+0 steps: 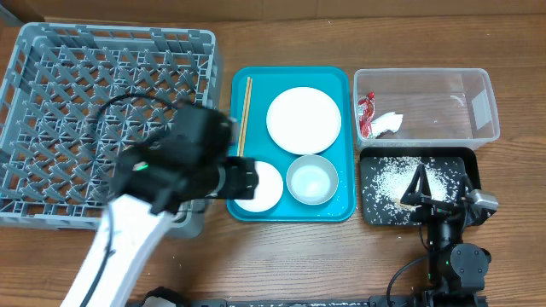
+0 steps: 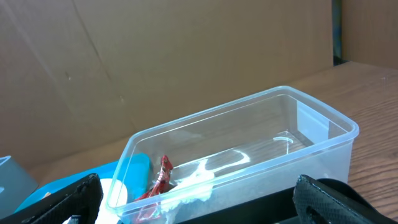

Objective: Sort waste into correct bins and load items into the dishwasher
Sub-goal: 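Reach the left gripper toward the small white bowl on the tray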

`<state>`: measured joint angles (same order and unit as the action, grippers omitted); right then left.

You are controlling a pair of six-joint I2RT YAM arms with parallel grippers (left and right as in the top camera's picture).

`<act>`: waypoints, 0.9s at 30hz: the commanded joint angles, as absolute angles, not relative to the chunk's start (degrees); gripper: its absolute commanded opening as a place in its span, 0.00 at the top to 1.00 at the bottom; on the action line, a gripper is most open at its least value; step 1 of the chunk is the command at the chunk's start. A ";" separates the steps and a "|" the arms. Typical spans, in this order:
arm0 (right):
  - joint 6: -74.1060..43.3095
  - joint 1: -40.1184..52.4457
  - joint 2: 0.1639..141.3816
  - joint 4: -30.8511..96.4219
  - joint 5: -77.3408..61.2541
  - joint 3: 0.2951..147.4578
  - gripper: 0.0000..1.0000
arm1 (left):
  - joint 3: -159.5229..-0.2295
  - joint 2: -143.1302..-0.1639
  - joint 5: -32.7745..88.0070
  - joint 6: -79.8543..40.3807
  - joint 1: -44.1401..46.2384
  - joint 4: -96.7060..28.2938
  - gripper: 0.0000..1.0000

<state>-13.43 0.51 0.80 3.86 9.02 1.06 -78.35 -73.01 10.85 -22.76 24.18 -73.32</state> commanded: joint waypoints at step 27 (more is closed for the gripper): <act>-13.06 0.80 0.16 3.51 9.41 0.45 0.00 | -78.13 -97.12 -8.54 -43.66 37.58 -67.29 0.44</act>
